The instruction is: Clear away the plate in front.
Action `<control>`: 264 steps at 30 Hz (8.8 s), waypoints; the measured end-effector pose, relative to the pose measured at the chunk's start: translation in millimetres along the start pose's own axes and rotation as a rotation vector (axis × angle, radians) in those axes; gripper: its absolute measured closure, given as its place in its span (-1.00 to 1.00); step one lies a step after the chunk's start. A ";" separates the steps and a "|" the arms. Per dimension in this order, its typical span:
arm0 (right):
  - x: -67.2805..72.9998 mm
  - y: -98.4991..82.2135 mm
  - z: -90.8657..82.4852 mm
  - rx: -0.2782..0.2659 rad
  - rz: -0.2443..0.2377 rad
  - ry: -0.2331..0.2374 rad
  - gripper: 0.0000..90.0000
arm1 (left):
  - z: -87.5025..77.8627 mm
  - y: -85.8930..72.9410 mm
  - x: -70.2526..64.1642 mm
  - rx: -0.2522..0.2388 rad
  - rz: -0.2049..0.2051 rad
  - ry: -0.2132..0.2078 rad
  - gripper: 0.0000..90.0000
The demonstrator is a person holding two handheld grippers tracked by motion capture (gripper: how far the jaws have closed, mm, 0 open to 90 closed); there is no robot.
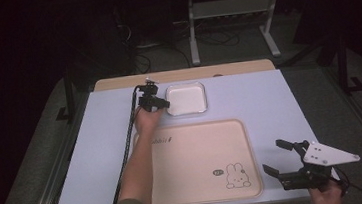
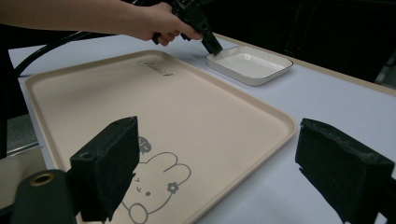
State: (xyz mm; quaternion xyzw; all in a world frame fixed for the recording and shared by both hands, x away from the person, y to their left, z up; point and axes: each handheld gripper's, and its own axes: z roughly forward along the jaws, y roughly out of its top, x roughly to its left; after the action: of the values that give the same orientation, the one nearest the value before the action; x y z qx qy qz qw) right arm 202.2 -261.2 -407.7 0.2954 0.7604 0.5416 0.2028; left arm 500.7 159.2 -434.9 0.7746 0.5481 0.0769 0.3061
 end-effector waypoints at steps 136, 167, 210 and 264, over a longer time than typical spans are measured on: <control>4.2 -2.8 3.2 0.010 0.011 0.000 -0.71 | -158.1 -91.3 -15.8 -0.188 -0.102 -0.227 0.98; 6.0 -2.8 6.4 0.019 0.008 0.001 -0.71 | -112.9 -146.0 -27.5 -0.121 -0.139 -0.216 0.97; 6.4 -2.4 7.3 0.020 0.004 0.005 -0.71 | -101.5 -172.6 -34.3 -0.115 -0.159 -0.177 0.98; 7.6 -1.5 7.9 0.018 -0.006 0.009 -0.71 | -123.9 -221.1 -76.0 -0.072 -0.076 -0.166 0.58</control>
State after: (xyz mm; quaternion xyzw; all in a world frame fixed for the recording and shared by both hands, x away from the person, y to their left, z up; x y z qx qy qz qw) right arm 201.1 -250.9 -411.7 0.2927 0.7670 0.5355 0.1983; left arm 237.6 186.2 -442.7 0.7456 0.5466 0.0202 0.3807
